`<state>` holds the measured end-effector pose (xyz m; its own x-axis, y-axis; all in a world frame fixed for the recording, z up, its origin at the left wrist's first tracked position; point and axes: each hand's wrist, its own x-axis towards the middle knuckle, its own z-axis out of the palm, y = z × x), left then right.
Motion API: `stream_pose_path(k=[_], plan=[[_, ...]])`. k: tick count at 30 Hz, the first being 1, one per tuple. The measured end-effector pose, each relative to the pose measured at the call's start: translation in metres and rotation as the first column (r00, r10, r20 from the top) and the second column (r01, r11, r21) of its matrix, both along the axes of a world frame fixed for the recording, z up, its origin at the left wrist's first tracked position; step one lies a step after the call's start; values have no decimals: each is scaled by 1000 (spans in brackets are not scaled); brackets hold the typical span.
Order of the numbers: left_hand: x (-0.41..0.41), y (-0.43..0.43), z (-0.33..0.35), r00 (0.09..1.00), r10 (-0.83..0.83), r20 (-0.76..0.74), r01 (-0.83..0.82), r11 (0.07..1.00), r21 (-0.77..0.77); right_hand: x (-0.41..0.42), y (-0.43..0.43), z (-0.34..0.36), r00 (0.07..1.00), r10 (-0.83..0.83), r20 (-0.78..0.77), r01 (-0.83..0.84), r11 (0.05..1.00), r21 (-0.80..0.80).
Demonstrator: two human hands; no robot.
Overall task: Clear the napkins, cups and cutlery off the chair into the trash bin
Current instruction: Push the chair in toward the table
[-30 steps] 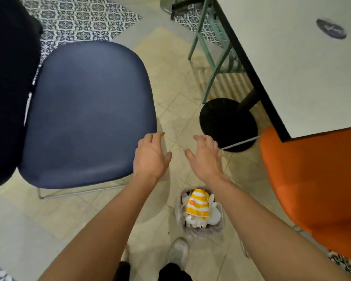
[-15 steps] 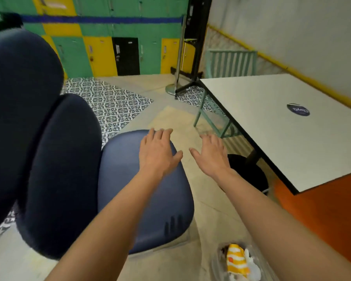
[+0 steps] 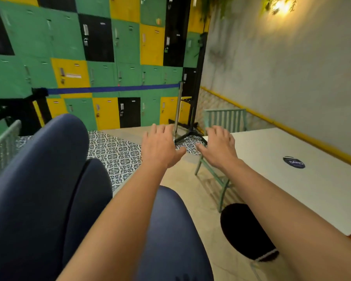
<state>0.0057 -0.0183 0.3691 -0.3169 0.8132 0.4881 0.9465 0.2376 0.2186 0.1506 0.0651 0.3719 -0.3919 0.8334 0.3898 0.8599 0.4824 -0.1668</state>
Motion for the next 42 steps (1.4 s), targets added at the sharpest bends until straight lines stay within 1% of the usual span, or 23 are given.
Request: stream_pose_path(k=[5,6,9,12,17,21,23,26,29,31,34,36,39,42], plan=[[-46,1,39,996,-75,-43,78,995,63,-39,-13,38,998,-59,-31,61,996,72],[-69,-1,54,990,-121,-67,126,989,80,-58,-21,50,993,-102,-63,108,989,105],[-86,-2,68,984,-155,-82,163,982,99,-73,-31,63,989,-132,-60,138,985,106],[-120,-7,83,966,-227,-128,243,961,133,-102,-45,78,977,-183,-110,197,972,126],[-151,-4,96,934,-340,-111,354,923,151,-123,-48,94,943,-279,-179,300,948,107],[-168,13,105,918,-378,-122,395,903,168,-132,-37,101,926,-344,-157,360,929,86],[-177,24,108,915,-386,-116,402,894,197,-141,-28,105,932,-334,-141,350,930,111],[-187,36,104,906,-404,-129,421,892,164,-151,-20,112,939,-334,-83,342,931,128],[-198,51,104,908,-406,-107,419,886,197,-158,-16,118,939,-337,-67,343,924,167],[-207,63,107,904,-412,-109,426,884,191,-161,-14,124,935,-352,-48,355,916,190],[-215,79,111,879,-461,-122,476,862,175,-164,-13,131,912,-409,-38,407,885,226],[-222,92,115,854,-506,-124,520,838,163,-168,-13,136,884,-465,-59,465,854,235],[-235,109,117,780,-605,-160,626,761,173,-178,-18,138,819,-559,-126,573,789,222],[-249,119,116,702,-685,-192,711,685,157,-194,-29,135,743,-659,-116,669,725,165]])
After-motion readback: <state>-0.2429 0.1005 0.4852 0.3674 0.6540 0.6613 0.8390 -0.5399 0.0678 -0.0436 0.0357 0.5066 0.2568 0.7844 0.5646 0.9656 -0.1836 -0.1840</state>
